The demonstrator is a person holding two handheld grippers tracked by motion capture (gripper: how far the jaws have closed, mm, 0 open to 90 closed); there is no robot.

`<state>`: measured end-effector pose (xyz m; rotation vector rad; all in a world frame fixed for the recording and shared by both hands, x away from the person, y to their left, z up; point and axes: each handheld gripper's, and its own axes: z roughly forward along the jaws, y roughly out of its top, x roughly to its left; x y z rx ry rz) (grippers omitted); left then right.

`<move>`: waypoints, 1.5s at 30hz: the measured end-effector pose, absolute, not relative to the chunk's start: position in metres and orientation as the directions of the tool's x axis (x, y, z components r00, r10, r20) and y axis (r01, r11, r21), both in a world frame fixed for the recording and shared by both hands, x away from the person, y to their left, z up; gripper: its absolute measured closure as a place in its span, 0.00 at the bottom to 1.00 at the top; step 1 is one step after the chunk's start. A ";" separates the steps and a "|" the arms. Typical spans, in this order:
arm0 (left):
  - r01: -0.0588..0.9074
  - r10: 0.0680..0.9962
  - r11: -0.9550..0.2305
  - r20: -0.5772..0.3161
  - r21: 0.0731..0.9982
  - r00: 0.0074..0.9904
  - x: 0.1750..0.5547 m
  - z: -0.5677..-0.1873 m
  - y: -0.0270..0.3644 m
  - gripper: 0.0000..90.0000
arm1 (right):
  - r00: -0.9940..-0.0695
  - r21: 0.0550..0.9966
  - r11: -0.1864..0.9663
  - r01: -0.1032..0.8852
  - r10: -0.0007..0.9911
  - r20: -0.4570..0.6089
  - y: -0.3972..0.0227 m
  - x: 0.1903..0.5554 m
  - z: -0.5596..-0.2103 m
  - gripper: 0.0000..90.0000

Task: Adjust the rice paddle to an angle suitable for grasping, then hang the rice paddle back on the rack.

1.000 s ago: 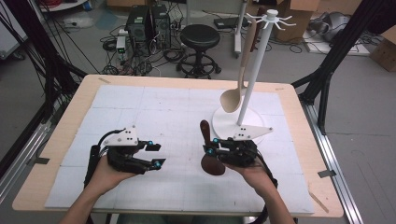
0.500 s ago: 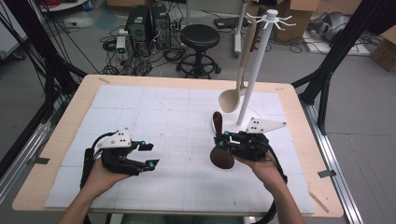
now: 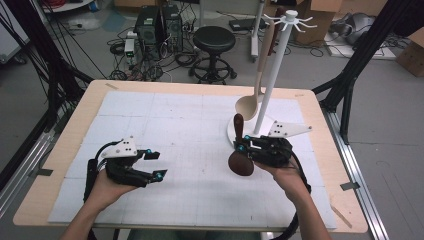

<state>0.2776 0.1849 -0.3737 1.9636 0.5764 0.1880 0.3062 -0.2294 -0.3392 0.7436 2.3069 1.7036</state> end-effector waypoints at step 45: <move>0.323 0.504 -0.345 -0.116 0.881 0.856 0.280 -0.375 0.189 0.30 | -0.857 0.948 0.209 0.242 0.504 0.107 -0.245 0.328 -0.296 0.87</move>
